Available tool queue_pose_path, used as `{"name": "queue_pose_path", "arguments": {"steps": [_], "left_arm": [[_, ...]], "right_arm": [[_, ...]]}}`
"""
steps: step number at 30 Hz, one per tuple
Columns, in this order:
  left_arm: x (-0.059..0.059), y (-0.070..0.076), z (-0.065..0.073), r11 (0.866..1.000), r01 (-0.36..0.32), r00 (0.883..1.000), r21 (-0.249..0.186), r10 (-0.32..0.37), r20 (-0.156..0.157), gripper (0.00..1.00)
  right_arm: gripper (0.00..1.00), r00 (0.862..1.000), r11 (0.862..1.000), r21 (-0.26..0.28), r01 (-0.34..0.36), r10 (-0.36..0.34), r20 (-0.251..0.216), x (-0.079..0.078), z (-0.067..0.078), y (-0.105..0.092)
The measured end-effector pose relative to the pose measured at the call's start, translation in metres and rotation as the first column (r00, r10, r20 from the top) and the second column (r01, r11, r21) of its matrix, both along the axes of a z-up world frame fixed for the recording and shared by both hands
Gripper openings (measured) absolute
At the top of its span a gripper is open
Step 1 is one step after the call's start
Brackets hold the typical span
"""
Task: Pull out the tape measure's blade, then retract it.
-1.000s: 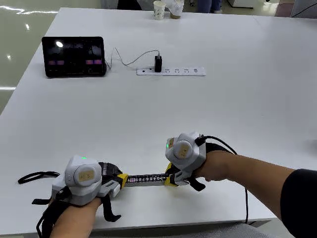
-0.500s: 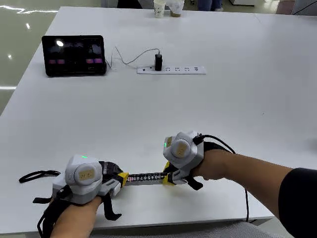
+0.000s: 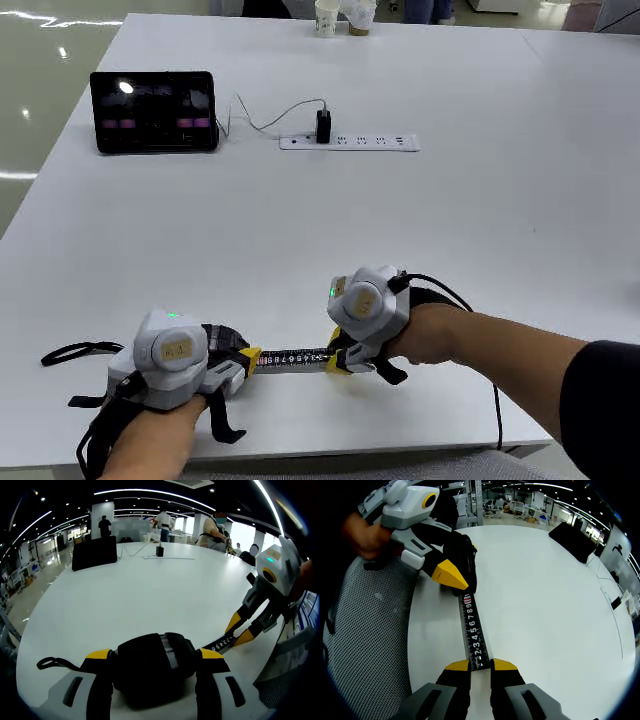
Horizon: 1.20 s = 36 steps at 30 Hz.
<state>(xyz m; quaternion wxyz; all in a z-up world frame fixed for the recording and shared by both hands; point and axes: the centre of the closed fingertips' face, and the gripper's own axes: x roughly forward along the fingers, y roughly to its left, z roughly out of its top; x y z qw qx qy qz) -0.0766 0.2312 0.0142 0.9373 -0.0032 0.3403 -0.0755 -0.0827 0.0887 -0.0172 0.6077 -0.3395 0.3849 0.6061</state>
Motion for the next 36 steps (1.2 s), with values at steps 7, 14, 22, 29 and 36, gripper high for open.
{"name": "queue_pose_path", "arguments": {"steps": [7, 14, 22, 29, 36], "left_arm": [[-0.0004, -0.0001, 0.0003, 1.0, 0.001, 1.0, 0.0, -0.001, 0.001, 0.62], [-0.0002, 0.0002, 0.0, 1.0, 0.001, 1.0, 0.0, -0.001, 0.002, 0.62], [0.0001, 0.0001, -0.0003, 1.0, 0.001, 1.0, 0.0, -0.001, 0.002, 0.62], [0.0003, -0.0001, -0.0005, 1.0, 0.001, 1.0, 0.0, -0.001, 0.002, 0.62], [0.0001, -0.0005, -0.0002, 1.0, 0.001, 1.0, 0.0, -0.001, 0.003, 0.62]], "right_arm": [[0.11, 1.0, 1.0, 0.003, 0.009, -0.009, -0.001, -0.0004, 0.0001, 0.0011], [0.11, 1.0, 1.0, 0.004, 0.011, -0.011, -0.002, -0.0007, 0.0002, 0.0025], [0.11, 1.0, 1.0, 0.005, 0.006, -0.006, -0.006, -0.0004, -0.0002, 0.0047], [0.11, 1.0, 1.0, 0.007, 0.008, -0.008, -0.006, -0.0003, -0.0002, 0.0058], [0.11, 1.0, 1.0, 0.006, 0.0, 0.0, -0.006, -0.0007, -0.0002, 0.0074]]}}
